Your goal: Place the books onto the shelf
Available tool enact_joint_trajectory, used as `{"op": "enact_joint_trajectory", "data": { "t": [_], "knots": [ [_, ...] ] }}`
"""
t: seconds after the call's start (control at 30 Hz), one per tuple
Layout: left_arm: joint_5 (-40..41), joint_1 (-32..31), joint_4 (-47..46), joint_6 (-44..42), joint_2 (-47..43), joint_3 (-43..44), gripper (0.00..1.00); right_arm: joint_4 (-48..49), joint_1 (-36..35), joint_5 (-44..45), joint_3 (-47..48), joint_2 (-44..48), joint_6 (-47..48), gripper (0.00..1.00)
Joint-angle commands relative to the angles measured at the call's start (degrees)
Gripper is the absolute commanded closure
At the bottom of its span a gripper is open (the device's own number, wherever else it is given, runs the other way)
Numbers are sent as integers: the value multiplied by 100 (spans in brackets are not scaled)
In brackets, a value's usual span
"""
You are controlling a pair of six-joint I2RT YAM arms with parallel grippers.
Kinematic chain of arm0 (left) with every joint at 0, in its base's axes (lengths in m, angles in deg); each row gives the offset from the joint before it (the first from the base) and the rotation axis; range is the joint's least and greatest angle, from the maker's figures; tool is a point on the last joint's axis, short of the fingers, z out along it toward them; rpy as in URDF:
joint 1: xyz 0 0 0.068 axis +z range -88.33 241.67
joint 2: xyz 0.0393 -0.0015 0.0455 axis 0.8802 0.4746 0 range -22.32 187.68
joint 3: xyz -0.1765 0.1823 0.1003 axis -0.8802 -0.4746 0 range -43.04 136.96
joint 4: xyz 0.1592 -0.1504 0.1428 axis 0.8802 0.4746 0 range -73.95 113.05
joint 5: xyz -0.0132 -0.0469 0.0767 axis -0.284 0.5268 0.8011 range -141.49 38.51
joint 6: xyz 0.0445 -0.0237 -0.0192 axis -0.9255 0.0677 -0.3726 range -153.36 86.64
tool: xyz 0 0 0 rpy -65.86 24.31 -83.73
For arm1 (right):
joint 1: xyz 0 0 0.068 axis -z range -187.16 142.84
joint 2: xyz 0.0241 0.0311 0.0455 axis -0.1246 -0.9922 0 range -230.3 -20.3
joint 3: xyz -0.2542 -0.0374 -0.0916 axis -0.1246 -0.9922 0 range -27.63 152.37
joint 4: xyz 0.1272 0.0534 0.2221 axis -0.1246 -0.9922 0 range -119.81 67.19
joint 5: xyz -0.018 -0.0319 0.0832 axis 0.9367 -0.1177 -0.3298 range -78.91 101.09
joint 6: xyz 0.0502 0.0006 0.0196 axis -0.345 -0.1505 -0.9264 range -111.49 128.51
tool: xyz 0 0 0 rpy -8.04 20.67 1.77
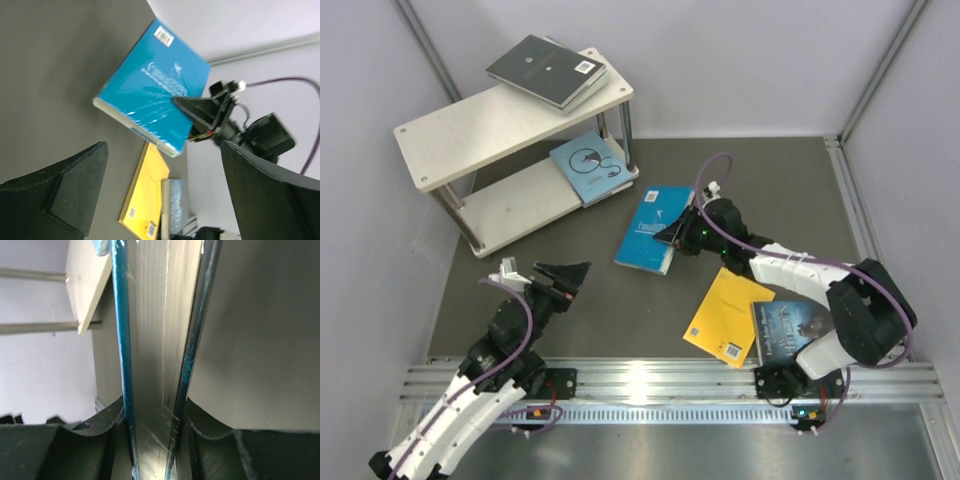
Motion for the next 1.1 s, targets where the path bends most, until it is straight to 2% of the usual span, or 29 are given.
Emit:
{"op": "enact_joint_trajectory", "data": {
  "t": [0.0, 0.03, 0.23, 0.37, 0.43, 0.67, 0.8, 0.83, 0.97, 1.0, 1.07],
  "knots": [
    [-401, 7, -305, -1031, 201, 124, 1, 848, 263, -1520, 331, 610, 558, 100],
    [-576, 7, -419, -1232, 446, 115, 1, 954, 308, -2203, 366, 549, 496, 100],
    [-1376, 16, -1448, -1866, 1807, 159, 1, 1561, 422, -4052, 630, 426, 13, 100],
    [-1378, 25, -1703, -2236, 1969, 256, 1, 1859, 431, -4652, 630, 435, -207, 100],
    [-1352, 60, -1912, -2376, 1899, 282, 1, 2253, 440, -4967, 534, 382, -619, 100],
    [-2036, 174, -2713, -2368, 1924, 204, 1, 4705, 335, -5321, 191, -153, -1990, 100],
    [-2388, 192, -3153, -2193, 1986, 98, 2, 6532, 159, -5347, 243, -872, -3463, 100],
    [-2397, 200, -3171, -2166, 1995, 98, 7, 7171, 159, -5321, 252, -988, -3712, 100],
    [-2354, 209, -3145, -2140, 1916, 176, 67, 7212, 141, -5303, 340, -1174, -3794, 100],
    [-2310, 209, -3023, -2140, 1907, 203, 100, 7212, 150, -5303, 358, -1209, -3767, 100],
    [-2213, 218, -2934, -2157, 1907, 229, 100, 7186, 150, -5286, 358, -1209, -3741, 100]
  ]
}}
